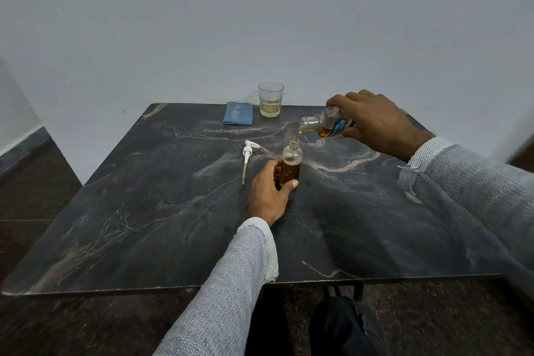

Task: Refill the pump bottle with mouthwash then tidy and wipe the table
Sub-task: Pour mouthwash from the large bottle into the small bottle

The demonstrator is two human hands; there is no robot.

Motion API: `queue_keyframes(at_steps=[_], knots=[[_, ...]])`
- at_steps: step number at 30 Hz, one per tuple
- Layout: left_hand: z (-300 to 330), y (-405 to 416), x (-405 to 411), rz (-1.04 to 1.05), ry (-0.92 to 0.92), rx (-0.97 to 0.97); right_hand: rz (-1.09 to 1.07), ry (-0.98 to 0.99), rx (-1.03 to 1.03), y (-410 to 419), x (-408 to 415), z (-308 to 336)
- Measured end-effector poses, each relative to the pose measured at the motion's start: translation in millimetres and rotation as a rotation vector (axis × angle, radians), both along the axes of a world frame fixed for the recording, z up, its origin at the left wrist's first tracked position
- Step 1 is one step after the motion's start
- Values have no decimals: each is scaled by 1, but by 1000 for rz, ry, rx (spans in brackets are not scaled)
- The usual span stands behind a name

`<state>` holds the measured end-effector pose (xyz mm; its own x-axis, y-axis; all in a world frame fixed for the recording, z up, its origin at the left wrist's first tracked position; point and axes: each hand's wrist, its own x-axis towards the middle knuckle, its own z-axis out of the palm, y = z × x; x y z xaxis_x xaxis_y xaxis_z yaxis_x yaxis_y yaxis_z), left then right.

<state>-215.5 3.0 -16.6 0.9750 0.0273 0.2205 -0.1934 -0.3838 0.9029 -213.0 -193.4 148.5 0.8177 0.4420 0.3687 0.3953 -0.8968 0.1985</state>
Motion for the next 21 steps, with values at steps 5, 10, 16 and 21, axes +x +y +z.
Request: queue_keyframes(at_steps=[5, 10, 16, 21], knots=[[-1, 0, 0, -4, -1, 1, 3, 2, -3, 0, 0, 1], [-1, 0, -1, 3, -5, -5, 1, -1, -12, 1, -1, 3], [0, 0, -1, 3, 8, 2, -2, -3, -21, 3, -1, 5], [0, 0, -1, 6, 12, 9, -2, -6, -20, 3, -2, 6]])
